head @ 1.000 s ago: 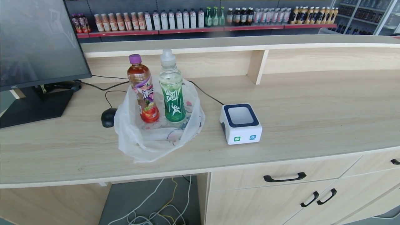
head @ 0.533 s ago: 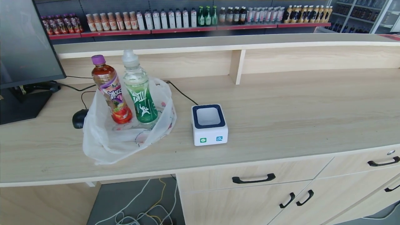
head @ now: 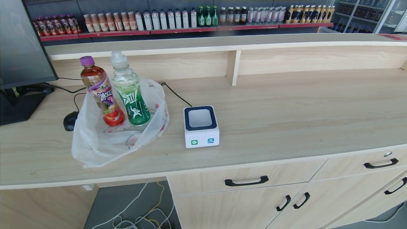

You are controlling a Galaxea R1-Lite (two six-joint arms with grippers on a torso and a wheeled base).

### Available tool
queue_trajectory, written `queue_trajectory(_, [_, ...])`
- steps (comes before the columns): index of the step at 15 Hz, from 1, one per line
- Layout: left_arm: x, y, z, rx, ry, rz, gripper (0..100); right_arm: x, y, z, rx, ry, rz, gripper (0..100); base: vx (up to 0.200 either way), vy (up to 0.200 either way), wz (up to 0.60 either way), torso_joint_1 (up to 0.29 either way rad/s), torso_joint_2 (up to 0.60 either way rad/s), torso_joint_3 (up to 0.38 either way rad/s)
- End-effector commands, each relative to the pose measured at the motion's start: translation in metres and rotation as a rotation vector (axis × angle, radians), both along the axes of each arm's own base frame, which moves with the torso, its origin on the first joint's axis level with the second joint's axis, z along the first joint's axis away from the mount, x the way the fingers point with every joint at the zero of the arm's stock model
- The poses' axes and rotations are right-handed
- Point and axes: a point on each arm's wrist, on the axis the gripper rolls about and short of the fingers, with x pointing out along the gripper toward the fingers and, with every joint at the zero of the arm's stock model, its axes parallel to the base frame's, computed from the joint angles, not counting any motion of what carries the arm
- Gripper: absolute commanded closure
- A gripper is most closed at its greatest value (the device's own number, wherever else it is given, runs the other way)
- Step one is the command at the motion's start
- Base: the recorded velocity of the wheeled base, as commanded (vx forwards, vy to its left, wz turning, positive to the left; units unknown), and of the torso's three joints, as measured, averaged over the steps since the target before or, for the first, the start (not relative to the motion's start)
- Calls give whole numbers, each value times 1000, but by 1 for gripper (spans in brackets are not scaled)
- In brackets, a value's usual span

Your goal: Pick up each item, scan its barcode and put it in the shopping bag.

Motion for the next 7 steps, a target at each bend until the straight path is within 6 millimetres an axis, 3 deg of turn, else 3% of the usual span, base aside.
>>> queue_trajectory(1, [0, 0, 0, 0, -1, 0, 0, 0, 0, 0, 1, 1, 0, 0, 0, 0, 0, 0, 0, 0])
queue_trajectory(7, [0, 0, 0, 0, -1, 0, 0, 0, 0, 0, -1, 1, 0, 0, 0, 0, 0, 0, 0, 0])
